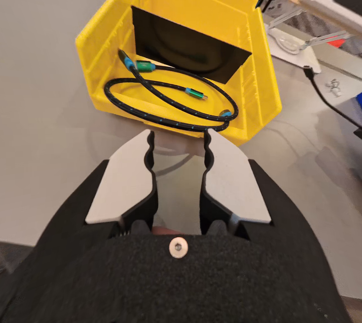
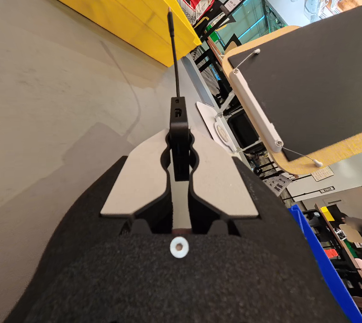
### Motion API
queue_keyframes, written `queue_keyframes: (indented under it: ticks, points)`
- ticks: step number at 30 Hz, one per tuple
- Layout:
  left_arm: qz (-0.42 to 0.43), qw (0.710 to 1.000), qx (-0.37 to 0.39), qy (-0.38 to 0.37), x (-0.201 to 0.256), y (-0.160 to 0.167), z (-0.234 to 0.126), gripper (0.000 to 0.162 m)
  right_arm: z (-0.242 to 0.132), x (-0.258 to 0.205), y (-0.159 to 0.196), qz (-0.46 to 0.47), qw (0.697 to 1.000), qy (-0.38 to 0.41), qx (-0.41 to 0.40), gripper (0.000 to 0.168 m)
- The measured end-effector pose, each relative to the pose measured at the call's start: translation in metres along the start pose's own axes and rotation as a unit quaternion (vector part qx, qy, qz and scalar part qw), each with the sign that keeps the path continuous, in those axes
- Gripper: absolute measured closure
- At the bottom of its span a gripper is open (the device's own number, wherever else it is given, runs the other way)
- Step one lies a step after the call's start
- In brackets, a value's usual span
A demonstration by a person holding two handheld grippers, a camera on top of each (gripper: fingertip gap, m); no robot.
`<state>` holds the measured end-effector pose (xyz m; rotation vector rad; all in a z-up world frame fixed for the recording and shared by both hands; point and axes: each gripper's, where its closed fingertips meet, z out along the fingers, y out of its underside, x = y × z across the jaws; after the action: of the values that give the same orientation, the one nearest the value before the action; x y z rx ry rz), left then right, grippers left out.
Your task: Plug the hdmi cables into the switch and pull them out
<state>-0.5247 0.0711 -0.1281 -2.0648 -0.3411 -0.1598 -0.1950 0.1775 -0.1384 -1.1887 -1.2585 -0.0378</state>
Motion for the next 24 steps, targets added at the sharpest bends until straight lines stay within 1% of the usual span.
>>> queue_keyframes:
  ticks: [2,4,7,9,10,12,15,17,18,20,21,22,24]
  points:
    - [0.037,0.999,0.001,-0.022,-0.003,-0.01,-0.009,0.113,0.0,-0.003,-0.001,-0.014,1.0,-0.001,0.001,0.155]
    - [0.075,0.997,-0.012,-0.015,0.001,-0.024,-0.013,0.113,0.0,-0.006,-0.002,-0.029,1.0,-0.002,0.0,0.155]
    - [0.116,0.99,-0.074,0.011,0.007,-0.038,-0.003,0.112,0.001,-0.011,-0.004,-0.049,0.999,-0.005,0.002,0.155]
    - [0.136,0.982,-0.132,0.003,0.001,-0.041,0.011,0.111,0.001,-0.014,-0.005,-0.059,0.998,-0.008,0.002,0.155]
    - [0.148,0.976,-0.159,-0.009,-0.005,-0.04,0.02,0.109,0.001,-0.015,-0.005,-0.062,0.998,-0.008,0.002,0.155]
    - [0.149,0.969,-0.195,-0.021,-0.015,-0.04,0.037,0.108,0.001,-0.015,-0.005,-0.063,0.998,-0.009,0.003,0.155]
    - [0.1,0.968,-0.229,-0.023,-0.026,-0.035,0.056,0.11,0.0,-0.013,-0.004,-0.054,0.999,-0.01,0.002,0.155]
    - [0.091,0.963,-0.252,-0.028,-0.034,-0.03,0.065,0.11,0.0,-0.012,-0.003,-0.046,0.999,-0.01,0.0,0.155]
    - [0.084,0.961,-0.263,-0.029,-0.037,-0.026,0.069,0.112,0.0,-0.011,-0.002,-0.044,0.999,-0.011,-0.001,0.155]
    - [0.067,0.958,-0.278,-0.025,-0.041,-0.023,0.077,0.126,-0.001,-0.011,-0.001,-0.037,0.999,-0.014,0.0,0.155]
    - [0.067,0.959,-0.273,-0.035,-0.046,-0.025,0.079,0.143,-0.002,-0.01,-0.001,-0.033,0.999,-0.014,0.001,0.155]
    - [0.069,0.961,-0.268,-0.031,-0.048,-0.029,0.08,0.147,-0.002,-0.009,-0.001,-0.028,0.999,-0.015,0.003,0.155]
    - [0.062,0.966,-0.251,-0.022,-0.045,-0.04,0.08,0.149,-0.003,-0.007,0.0,-0.019,1.0,-0.016,0.003,0.155]
